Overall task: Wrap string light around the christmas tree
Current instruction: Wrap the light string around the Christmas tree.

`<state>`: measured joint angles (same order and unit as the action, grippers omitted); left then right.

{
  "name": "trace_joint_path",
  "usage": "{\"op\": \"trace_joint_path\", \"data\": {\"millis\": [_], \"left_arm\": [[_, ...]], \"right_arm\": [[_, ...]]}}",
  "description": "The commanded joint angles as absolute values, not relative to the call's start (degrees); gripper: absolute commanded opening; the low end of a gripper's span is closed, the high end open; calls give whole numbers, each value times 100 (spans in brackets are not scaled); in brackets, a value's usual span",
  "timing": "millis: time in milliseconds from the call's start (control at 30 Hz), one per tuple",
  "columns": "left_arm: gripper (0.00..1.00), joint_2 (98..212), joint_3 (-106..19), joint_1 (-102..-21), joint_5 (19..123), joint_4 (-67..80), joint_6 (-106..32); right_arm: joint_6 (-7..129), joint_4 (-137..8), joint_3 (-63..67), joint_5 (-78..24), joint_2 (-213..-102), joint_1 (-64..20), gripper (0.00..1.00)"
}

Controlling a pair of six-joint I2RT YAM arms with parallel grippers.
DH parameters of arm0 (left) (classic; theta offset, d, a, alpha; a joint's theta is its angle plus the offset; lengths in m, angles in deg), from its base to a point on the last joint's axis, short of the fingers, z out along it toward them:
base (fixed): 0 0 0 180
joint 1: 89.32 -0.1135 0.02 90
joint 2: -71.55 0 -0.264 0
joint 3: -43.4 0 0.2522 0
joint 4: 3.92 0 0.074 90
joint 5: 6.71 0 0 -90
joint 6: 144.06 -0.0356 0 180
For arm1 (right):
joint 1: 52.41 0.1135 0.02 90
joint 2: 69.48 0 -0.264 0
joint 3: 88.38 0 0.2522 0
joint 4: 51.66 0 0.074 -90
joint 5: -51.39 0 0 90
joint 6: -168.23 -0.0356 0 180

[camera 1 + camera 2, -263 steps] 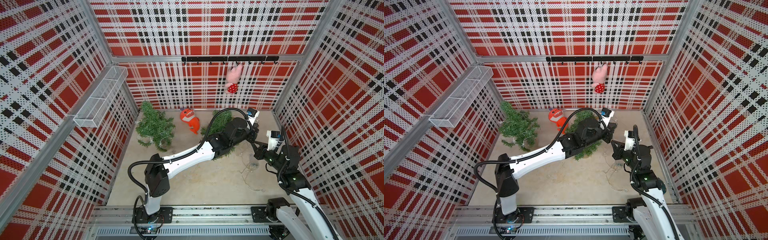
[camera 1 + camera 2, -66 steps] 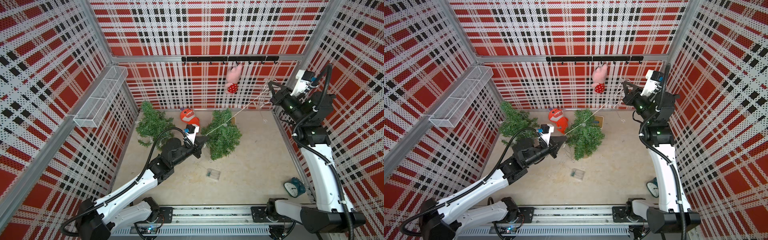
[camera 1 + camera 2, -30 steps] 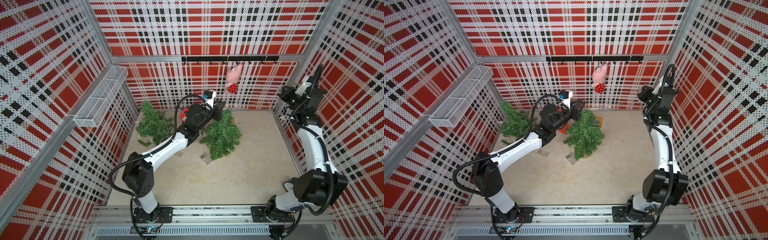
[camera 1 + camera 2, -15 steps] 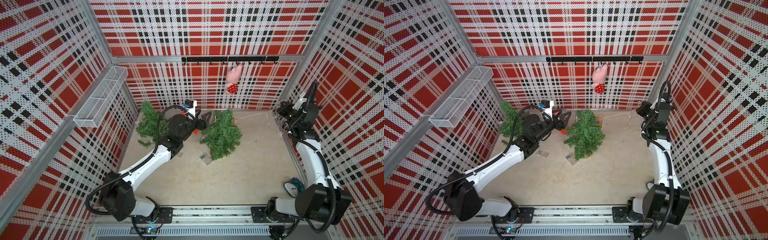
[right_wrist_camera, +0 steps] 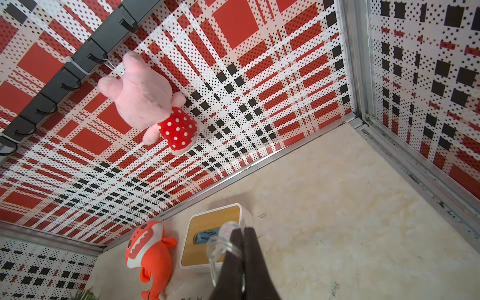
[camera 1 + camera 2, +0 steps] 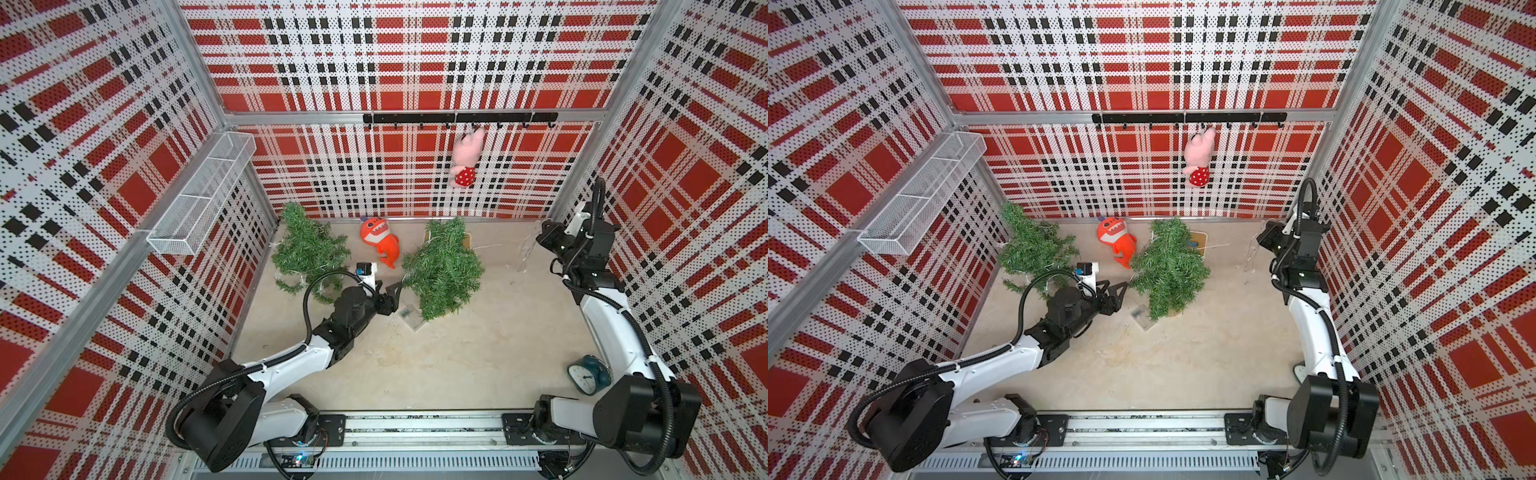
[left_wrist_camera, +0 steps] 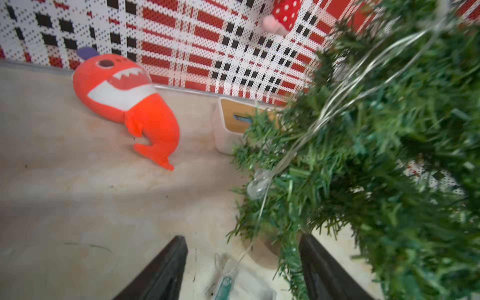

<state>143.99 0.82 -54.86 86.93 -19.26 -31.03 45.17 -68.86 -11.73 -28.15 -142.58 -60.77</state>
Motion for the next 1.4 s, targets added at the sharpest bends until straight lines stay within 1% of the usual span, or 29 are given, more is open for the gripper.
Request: {"op": "trace_joint_path", "data": {"millis": [0, 100, 267, 367, 433, 467, 567, 633, 700, 833, 900, 1067, 1167, 1300, 1367], "left_arm": [[72, 14627, 41, -5387, 8728, -2615, -3100], [70, 14919, -15, -5311, 8622, -2627, -3252], [62, 15395, -34, -5345, 8586, -2632, -3270], [62, 15483, -12, -5381, 8670, -2643, -3270], [63, 15449, 34, -5393, 8674, -2675, -3266], [64, 15401, 64, -5407, 8661, -2680, -3240], [69, 15206, 158, -5449, 8680, -2689, -3218], [72, 15067, 214, -5491, 8678, -2678, -3222], [75, 14942, 295, -5564, 8687, -2642, -3222], [76, 14879, 486, -5685, 8701, -2616, -3134], [76, 14953, 559, -5676, 8675, -2617, -3101], [76, 15296, 475, -5590, 8732, -2707, -3213], [76, 15511, 378, -5554, 8615, -2888, -3270], [74, 15878, 167, -5382, 8641, -3019, -3806], [71, 16096, 20, -5372, 8570, -3058, -3866]], "right_arm": [[4577, -6776, -1309, -2535, -14100, -6065, 0], [4554, -6622, -1721, -2428, -13977, -5990, 0], [4510, -6529, -2208, -2219, -13903, -5879, 0], [4538, -6507, -2467, -2135, -13942, -5671, 0], [4549, -6432, -2708, -2071, -14015, -5535, 0], [4553, -6373, -2874, -2053, -14069, -5491, 2], [4501, -5704, -3567, -1992, -14379, -5479, 4], [4590, -5644, -3720, -1921, -14661, -5476, 4], [4542, -5503, -3819, -1838, -14814, -5474, 6], [4610, -5618, -3774, -1884, -14849, -5477, 16], [4926, -5989, -3649, -2072, -14862, -5477, 23], [5301, -6740, -3470, -2427, -14797, -5464, 48], [5456, -6760, -3630, -2367, -14472, -5458, 54], [5472, -6315, -4007, -1915, -14004, -5448, 56], [5439, -6010, -4160, -1772, -13857, -5352, 57]]}}
